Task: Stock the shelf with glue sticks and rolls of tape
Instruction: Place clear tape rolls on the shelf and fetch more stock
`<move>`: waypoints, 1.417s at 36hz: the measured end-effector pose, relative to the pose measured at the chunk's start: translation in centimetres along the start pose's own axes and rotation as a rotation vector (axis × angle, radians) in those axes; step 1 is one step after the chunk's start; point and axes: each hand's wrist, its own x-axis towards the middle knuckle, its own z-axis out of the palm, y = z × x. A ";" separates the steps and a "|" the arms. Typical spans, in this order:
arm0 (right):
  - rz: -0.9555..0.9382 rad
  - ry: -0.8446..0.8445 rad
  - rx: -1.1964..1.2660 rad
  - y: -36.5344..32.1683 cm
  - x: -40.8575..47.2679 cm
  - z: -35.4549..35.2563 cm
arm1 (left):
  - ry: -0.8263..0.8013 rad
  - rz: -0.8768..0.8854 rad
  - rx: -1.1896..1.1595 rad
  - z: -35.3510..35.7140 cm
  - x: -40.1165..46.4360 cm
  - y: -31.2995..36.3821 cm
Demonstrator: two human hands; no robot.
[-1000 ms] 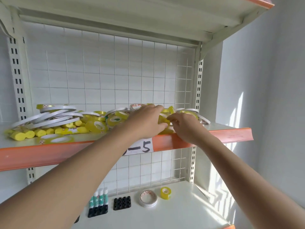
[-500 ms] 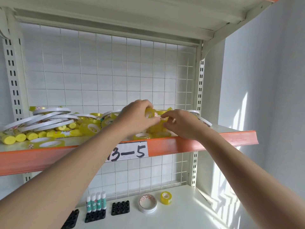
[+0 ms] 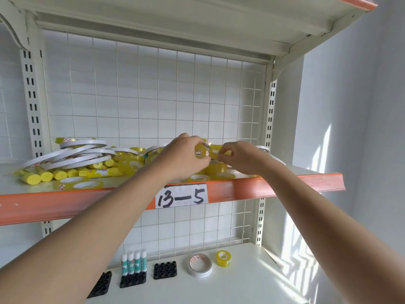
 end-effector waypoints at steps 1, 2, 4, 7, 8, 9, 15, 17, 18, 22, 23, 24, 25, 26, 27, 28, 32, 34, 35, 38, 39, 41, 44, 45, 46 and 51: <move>-0.005 0.020 0.010 0.0 -0.2 0.1 | 0.013 0.005 -0.005 -0.1 -0.2 -0.1; -0.012 0.041 0.022 -0.1 -0.5 0.2 | 0.028 0.008 -0.007 -0.3 -0.3 -0.1; -0.028 0.078 0.031 -0.3 -1.2 0.3 | 0.063 0.011 -0.006 -0.5 -0.7 -0.3; -0.038 0.159 0.017 -0.8 -2.4 0.3 | 0.116 0.039 -0.009 -0.9 -1.5 -0.5; -0.049 0.196 0.012 -1.0 -2.9 0.4 | 0.133 0.058 -0.009 -1.1 -1.8 -0.5; -0.063 0.233 0.021 -1.3 -3.4 0.4 | 0.148 0.079 -0.012 -1.2 -2.2 -0.5; -0.089 0.371 0.070 -3.0 -6.9 0.4 | 0.282 0.203 -0.062 -1.9 -5.8 -0.4; -0.120 0.407 0.057 -3.7 -8.6 0.8 | 0.320 0.269 -0.054 -2.0 -7.8 -0.5; -0.131 0.423 0.053 -4.1 -9.5 1.1 | 0.342 0.303 -0.053 -1.9 -8.8 -0.5; -0.127 0.447 0.039 -5.8 -13.8 2.5 | 0.362 0.380 -0.102 -1.6 -12.8 -0.8; -0.115 0.445 0.031 -6.1 -15.0 3.1 | 0.358 0.390 -0.118 -1.3 -13.8 -1.0; -0.103 0.442 0.024 -6.4 -16.3 3.7 | 0.350 0.395 -0.139 -0.9 -14.9 -1.3; -0.088 0.437 0.026 -6.5 -17.6 4.5 | 0.338 0.396 -0.161 -0.5 -16.1 -1.6; -0.069 0.429 0.037 -6.5 -18.8 5.4 | 0.324 0.397 -0.177 0.1 -17.2 -1.9; -0.049 0.418 0.049 -6.5 -19.8 6.3 | 0.304 0.396 -0.186 0.8 -18.0 -2.4; -0.029 0.406 0.054 -6.3 -20.6 7.3 | 0.280 0.390 -0.192 1.6 -18.7 -2.9; 0.053 0.334 0.070 -5.0 -22.5 11.4 | 0.128 0.258 -0.258 5.7 -19.8 -5.3; 0.081 0.310 0.079 -4.1 -22.8 13.3 | 0.062 0.177 -0.293 7.8 -20.0 -6.2; 0.090 0.300 0.074 -3.6 -22.9 14.2 | 0.030 0.145 -0.307 8.7 -20.1 -6.6; 0.112 0.270 0.071 -1.9 -22.4 16.9 | -0.069 0.073 -0.343 11.7 -20.2 -7.3; 0.117 0.258 0.069 -1.2 -22.2 17.8 | -0.094 0.059 -0.347 12.8 -20.2 -7.5; 0.119 0.221 0.066 0.4 -21.7 19.7 | -0.133 0.023 -0.345 15.0 -19.9 -7.8; 0.133 0.148 0.107 3.1 -21.5 22.0 | -0.189 -0.049 -0.343 18.4 -19.4 -8.1; 0.139 0.126 0.112 4.0 -21.5 22.8 | -0.207 -0.072 -0.334 19.5 -19.2 -8.1; 0.148 0.101 0.113 4.9 -21.5 23.5 | -0.225 -0.091 -0.320 20.7 -19.1 -8.1; 0.185 -0.014 0.140 9.1 -21.3 27.2 | -0.269 -0.168 -0.234 26.0 -18.2 -8.3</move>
